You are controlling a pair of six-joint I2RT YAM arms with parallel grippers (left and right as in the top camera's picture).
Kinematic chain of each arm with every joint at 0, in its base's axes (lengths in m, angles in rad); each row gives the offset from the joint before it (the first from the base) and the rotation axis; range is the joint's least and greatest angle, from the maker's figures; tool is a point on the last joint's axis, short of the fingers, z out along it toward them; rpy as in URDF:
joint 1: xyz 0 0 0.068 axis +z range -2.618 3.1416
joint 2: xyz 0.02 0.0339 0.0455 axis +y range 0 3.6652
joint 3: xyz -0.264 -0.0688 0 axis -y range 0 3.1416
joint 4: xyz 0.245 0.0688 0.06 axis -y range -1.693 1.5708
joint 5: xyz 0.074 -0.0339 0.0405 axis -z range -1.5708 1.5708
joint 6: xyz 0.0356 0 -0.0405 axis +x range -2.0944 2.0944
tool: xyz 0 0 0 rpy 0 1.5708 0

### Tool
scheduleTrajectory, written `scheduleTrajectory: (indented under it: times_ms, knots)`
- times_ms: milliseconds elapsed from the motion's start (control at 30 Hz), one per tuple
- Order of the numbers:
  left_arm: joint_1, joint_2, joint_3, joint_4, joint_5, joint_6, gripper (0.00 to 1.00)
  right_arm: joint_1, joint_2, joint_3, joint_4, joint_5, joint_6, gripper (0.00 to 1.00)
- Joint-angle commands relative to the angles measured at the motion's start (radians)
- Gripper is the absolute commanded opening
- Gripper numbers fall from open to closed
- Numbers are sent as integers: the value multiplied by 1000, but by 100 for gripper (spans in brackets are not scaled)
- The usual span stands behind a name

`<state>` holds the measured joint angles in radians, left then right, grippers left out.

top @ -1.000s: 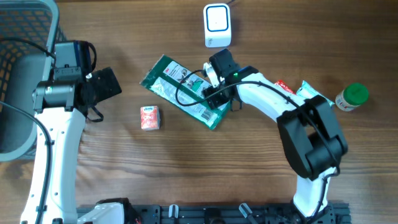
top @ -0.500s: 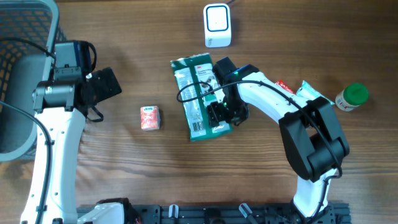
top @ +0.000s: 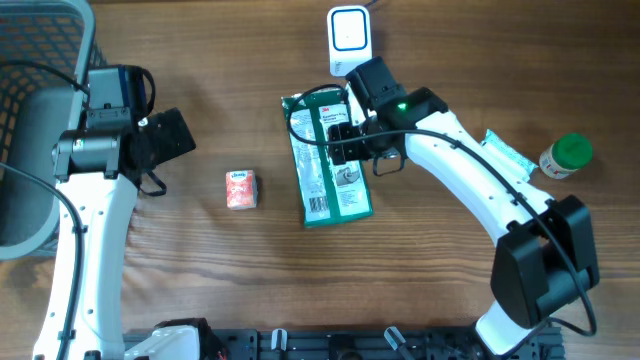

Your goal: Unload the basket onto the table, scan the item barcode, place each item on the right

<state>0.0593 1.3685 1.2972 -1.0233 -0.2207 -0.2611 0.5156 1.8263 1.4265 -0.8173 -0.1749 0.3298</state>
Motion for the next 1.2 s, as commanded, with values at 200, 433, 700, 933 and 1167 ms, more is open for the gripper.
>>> scheduleTrajectory:
  times_ms: [200, 433, 700, 933, 1167]
  knots:
    - [5, -13, 14, 2, -16, -9, 100, 27, 139, -34, 146, 159, 71, 81]
    - [5, -13, 14, 2, -16, -9, 100, 40, 253, -34, 212, 186, 92, 80]
    - [5, -13, 14, 2, -16, -9, 100, 76, 338, -34, 211, 187, 88, 70]
    - [5, -13, 14, 2, -16, -9, 100, 79, 337, -34, 204, 186, 87, 29]
    - [5, -13, 14, 2, -16, -9, 100, 56, 325, -8, 207, 68, -91, 4]
